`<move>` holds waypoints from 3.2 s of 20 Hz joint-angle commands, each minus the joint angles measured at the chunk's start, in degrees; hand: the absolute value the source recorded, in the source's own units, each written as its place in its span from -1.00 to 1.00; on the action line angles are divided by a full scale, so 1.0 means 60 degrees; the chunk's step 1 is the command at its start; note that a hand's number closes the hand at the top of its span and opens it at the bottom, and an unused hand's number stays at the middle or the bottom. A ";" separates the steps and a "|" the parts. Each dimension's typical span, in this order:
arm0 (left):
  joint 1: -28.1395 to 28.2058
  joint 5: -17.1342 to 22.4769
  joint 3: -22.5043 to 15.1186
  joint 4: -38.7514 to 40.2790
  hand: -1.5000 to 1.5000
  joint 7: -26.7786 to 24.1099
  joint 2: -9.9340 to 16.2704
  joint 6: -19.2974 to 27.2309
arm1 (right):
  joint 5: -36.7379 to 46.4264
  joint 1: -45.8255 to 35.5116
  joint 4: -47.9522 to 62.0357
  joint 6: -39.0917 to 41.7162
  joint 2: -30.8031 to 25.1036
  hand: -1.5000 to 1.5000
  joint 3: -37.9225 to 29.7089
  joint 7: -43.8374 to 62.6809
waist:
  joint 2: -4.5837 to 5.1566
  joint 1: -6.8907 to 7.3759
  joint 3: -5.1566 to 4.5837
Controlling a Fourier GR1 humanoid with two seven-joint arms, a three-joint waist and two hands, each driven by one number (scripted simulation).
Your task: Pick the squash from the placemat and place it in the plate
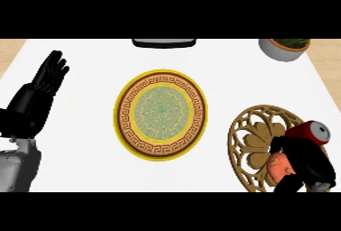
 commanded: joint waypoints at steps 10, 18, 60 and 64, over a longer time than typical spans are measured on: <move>-0.0305 -0.0676 -0.0351 0.0101 0.00 0.0049 -0.0516 0.0438 | 0.0715 0.3673 -0.3622 -0.2188 -0.0036 1.00 -0.2012 0.1880 | 0.0063 -0.0095 0.0108; -0.0214 -0.0420 -0.0169 -0.0015 0.00 0.0094 -0.0351 0.0106 | 0.0419 0.2950 -0.6806 -0.2231 0.0926 1.00 -0.0742 0.1696 | 0.0062 -0.0004 0.0105; -0.0991 -0.0592 0.0058 -0.0008 0.00 0.0481 -0.0651 -0.0416 | -0.3522 -0.9109 0.8018 -0.6771 0.5489 -1.00 0.2266 0.3068 | 0.0250 0.0712 0.0119; -0.0809 -0.0640 -0.0023 0.0259 0.00 -0.0025 -0.0770 -0.0554 | -0.5152 -0.9628 0.7917 -0.7360 0.5489 -1.00 0.2983 0.2620 | 0.0296 0.0958 0.0116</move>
